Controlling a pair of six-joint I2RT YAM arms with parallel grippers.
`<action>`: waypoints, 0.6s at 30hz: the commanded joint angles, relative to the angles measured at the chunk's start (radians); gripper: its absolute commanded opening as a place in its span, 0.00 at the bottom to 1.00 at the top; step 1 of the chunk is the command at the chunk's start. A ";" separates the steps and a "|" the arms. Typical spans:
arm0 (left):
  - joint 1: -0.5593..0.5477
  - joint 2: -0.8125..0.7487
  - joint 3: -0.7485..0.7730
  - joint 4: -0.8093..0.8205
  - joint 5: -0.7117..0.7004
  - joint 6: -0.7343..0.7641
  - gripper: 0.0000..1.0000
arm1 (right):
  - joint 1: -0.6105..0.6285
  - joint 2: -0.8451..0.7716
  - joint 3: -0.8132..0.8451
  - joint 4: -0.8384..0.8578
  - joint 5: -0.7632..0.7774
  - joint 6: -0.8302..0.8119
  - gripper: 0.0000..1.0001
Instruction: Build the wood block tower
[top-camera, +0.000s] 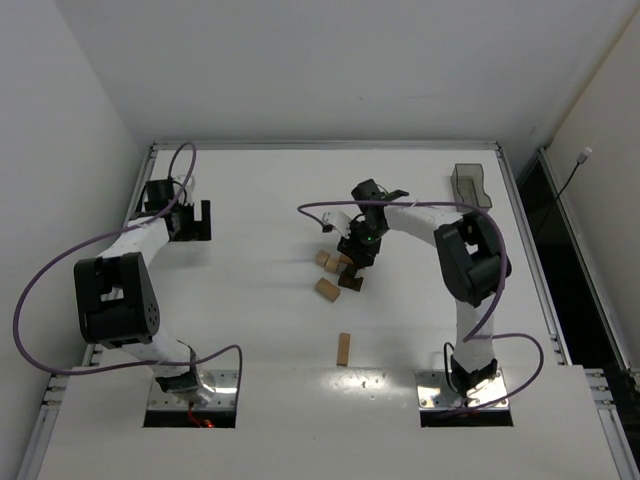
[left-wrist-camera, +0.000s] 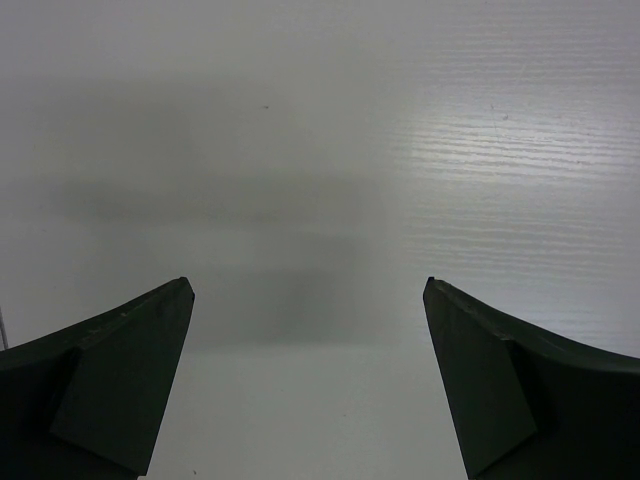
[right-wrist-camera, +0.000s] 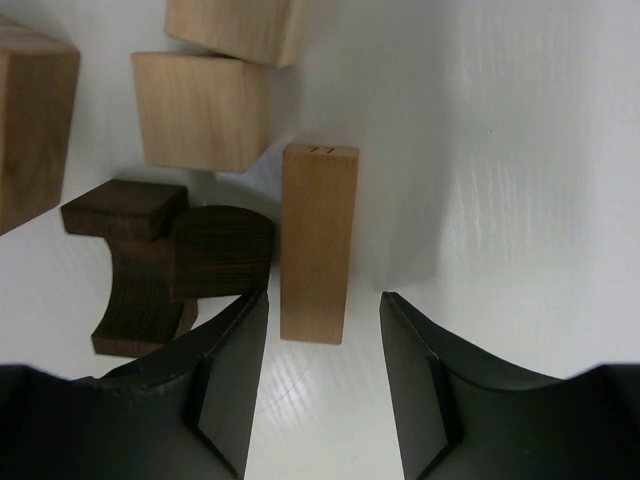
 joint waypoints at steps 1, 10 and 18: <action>-0.007 -0.032 -0.010 0.033 -0.005 0.005 0.99 | 0.016 0.029 0.056 0.016 0.016 -0.016 0.45; -0.007 -0.023 -0.010 0.042 -0.014 0.005 0.99 | 0.026 0.072 0.084 0.016 0.066 -0.016 0.40; -0.007 -0.014 -0.010 0.042 -0.014 0.005 0.99 | 0.035 0.071 0.084 -0.003 0.068 0.010 0.00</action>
